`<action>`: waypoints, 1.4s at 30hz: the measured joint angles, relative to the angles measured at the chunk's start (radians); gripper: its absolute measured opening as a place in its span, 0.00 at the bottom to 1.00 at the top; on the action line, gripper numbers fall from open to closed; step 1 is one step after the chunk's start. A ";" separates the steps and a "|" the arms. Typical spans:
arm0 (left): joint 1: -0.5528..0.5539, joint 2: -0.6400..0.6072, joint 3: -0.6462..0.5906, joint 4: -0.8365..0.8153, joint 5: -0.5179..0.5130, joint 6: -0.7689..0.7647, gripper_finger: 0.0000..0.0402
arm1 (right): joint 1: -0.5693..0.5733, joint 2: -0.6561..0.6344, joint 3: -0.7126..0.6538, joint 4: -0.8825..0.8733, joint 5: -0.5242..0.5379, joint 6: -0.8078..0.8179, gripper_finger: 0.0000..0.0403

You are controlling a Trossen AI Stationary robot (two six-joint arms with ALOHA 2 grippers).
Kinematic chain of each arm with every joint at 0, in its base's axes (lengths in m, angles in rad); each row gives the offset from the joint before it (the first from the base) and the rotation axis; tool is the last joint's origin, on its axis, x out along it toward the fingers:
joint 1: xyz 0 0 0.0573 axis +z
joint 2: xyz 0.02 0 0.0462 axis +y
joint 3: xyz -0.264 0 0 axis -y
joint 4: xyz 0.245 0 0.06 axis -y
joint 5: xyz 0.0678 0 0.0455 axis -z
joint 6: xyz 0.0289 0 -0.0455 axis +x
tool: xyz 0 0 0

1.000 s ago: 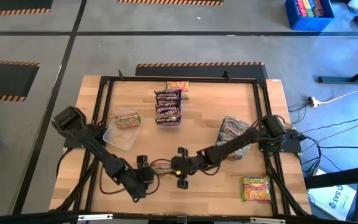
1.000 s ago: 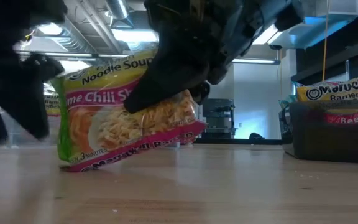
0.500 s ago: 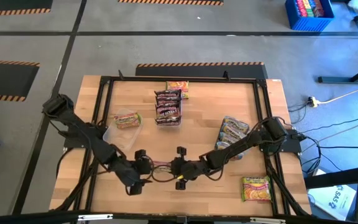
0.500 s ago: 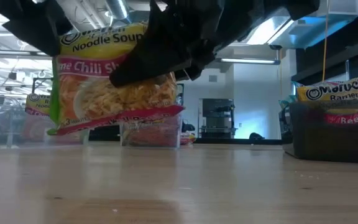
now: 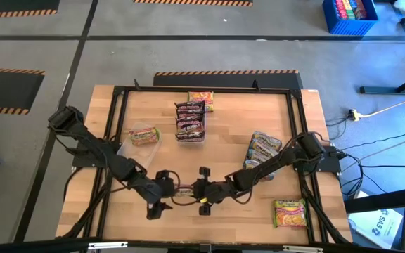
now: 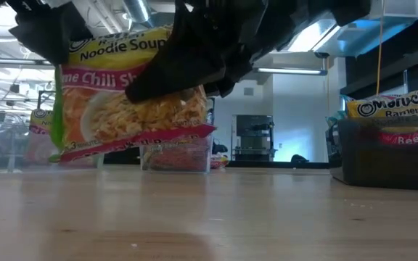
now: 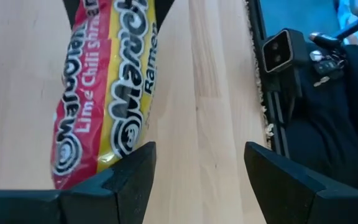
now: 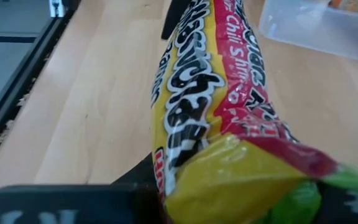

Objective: Sort Maruchan noodles
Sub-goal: Put the green noodle pack into the left transparent bin

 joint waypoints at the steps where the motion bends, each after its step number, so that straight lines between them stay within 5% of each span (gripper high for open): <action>1: 0.004 0.000 0.000 0.003 0.009 0.002 0.60 | 0.000 0.001 0.000 0.000 -0.008 0.002 0.26; 10: 0.040 -0.079 0.109 -0.144 0.074 -0.069 0.60 | 0.002 0.005 0.001 -0.002 -0.016 0.005 0.26; 17: 0.010 -0.088 0.156 -0.182 -0.230 0.104 0.60 | 0.002 0.005 0.001 -0.008 -0.019 0.008 0.27; 36: 0.056 0.167 0.135 -0.027 -0.140 0.106 0.60 | 0.000 0.005 0.001 0.006 -0.022 0.013 0.27; 42: 0.084 0.210 0.135 -0.024 -0.060 0.106 0.51 | 0.001 0.017 0.001 0.015 -0.020 0.058 0.27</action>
